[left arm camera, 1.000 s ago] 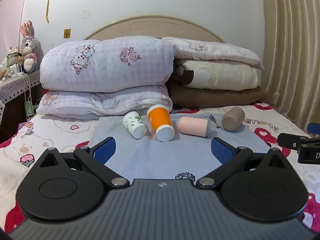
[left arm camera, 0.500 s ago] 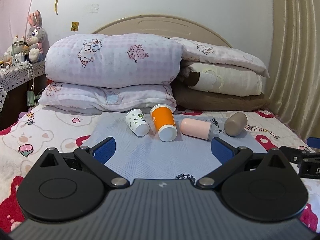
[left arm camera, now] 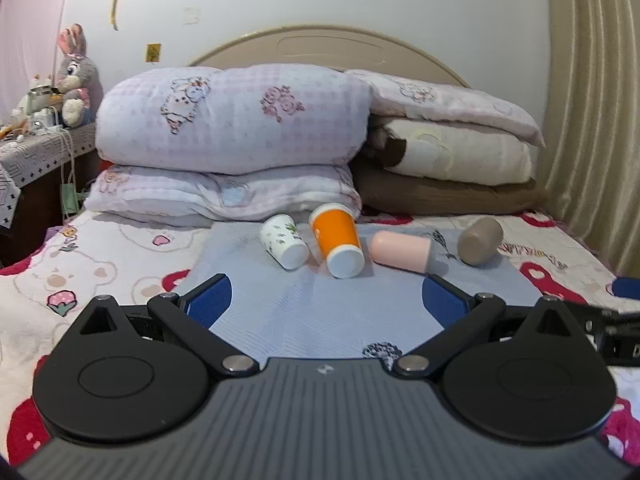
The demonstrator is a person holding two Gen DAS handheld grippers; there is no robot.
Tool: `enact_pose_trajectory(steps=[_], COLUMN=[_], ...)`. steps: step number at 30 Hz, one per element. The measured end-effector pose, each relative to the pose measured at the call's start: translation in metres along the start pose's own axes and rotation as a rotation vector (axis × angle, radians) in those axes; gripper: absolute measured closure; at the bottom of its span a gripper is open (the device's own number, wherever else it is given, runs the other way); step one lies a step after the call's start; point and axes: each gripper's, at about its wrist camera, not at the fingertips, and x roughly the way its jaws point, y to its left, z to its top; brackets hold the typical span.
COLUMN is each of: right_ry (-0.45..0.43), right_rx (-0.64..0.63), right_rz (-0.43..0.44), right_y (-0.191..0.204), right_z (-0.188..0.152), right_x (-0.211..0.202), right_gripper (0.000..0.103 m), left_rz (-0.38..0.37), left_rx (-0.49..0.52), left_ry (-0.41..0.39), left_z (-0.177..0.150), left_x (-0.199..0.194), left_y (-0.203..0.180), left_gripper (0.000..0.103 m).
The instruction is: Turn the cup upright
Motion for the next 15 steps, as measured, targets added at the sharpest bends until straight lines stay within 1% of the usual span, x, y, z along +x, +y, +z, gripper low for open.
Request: enact_pose_trajectory(steps=[2, 6, 8, 12, 15], right_ry=[0.006, 0.021, 0.028, 0.034, 0.03], right_rx=[-0.005, -0.031, -0.048, -0.097, -0.144], right_rz=[0.006, 0.034, 0.052, 0.147, 0.227], right_y=[0.0, 0.002, 0.002, 0.005, 0.004], right_z=[-0.001, 0.0, 0.004, 0.024, 0.045], right_x=[0.002, 0.007, 0.012, 0.03, 0.048], right_gripper=[0.0, 0.0, 0.0, 0.0, 0.0], left_rz=[0.012, 0.03, 0.026, 0.012, 0.004], left_rx=[-0.009, -0.018, -0.016, 0.023, 0.039], left_ry=[-0.01, 0.009, 0.019, 0.058, 0.092], left_z=[0.001, 0.006, 0.012, 0.033, 0.048], left_x=[-0.001, 0.007, 0.014, 0.037, 0.062], left_y=[0.002, 0.008, 0.009, 0.007, 0.005], left_gripper=[0.0, 0.0, 0.0, 0.0, 0.0])
